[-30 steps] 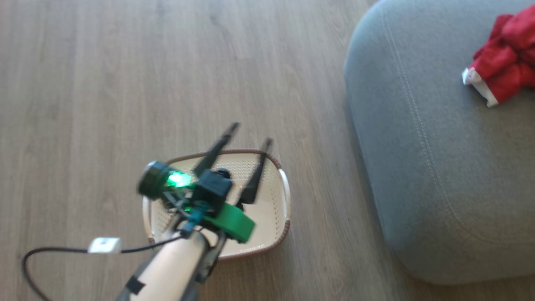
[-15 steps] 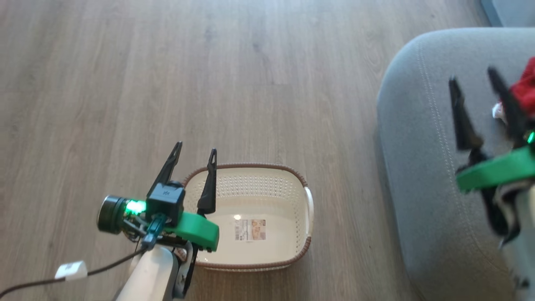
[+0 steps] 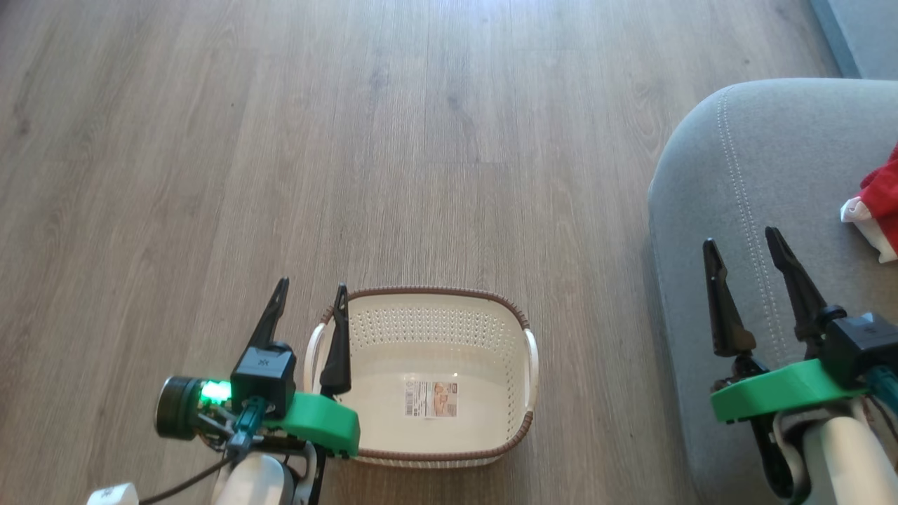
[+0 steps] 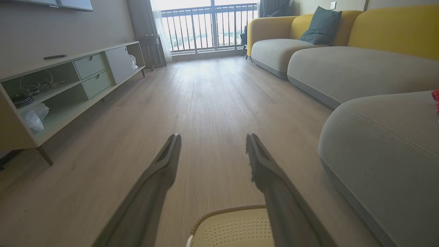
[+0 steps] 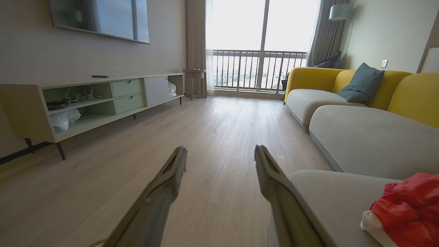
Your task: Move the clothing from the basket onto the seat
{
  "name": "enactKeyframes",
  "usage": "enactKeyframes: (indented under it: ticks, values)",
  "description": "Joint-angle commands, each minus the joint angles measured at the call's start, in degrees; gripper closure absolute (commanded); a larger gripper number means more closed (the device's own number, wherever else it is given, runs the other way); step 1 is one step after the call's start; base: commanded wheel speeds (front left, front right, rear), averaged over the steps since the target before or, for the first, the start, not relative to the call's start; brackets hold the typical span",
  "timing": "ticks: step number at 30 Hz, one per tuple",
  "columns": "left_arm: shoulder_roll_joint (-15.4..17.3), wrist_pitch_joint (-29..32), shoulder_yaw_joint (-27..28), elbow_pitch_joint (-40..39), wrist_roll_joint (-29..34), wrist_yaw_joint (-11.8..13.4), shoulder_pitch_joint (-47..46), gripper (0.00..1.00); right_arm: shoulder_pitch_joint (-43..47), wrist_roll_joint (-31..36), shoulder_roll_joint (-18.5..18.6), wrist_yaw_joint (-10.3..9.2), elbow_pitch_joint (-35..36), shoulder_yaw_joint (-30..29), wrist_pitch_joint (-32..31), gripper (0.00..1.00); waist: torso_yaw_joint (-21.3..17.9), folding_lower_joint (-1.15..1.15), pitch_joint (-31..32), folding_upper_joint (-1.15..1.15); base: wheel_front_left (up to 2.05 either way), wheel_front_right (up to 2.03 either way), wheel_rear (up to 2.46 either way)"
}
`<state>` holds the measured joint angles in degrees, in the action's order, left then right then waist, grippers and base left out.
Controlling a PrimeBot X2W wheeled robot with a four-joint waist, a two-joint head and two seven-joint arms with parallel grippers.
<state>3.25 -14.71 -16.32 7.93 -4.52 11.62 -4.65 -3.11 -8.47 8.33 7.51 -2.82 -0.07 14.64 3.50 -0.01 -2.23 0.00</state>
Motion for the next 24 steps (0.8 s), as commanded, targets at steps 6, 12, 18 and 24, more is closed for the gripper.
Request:
enactKeyframes:
  ticks: [6, 12, 18, 24]
  values:
    - [-0.35, -0.29, 1.62, -2.78, 0.90, 1.97, -0.22, 0.00, 0.59, 2.33, -0.79, -0.02, 2.82, 1.15, 0.36, 0.00, 0.32, 0.01, 0.82, 0.00, 0.00, 0.00, 0.00]
    - [-0.36, -0.29, 0.55, -2.04, 0.48, 4.08, 0.34, 0.00, 1.41, 2.49, -1.32, -0.02, 2.65, 0.60, 0.36, 0.00, 0.70, 0.01, 1.17, 0.00, 0.00, 0.00, 0.00]
    - [-0.36, -0.29, 0.02, -1.84, 0.26, 4.15, 0.22, 0.00, 1.75, 1.78, -1.69, -0.02, 1.89, 0.43, 0.36, 0.00, 0.95, 0.01, 1.16, 0.00, 0.00, 0.00, 0.00]
    - [-0.36, -0.29, -0.01, -1.24, 0.48, 4.15, 0.18, 0.00, 1.72, 2.26, -1.97, -0.02, 1.46, 0.13, 0.36, 0.00, 0.92, 0.01, 1.18, 0.00, 0.00, 0.00, 0.00]
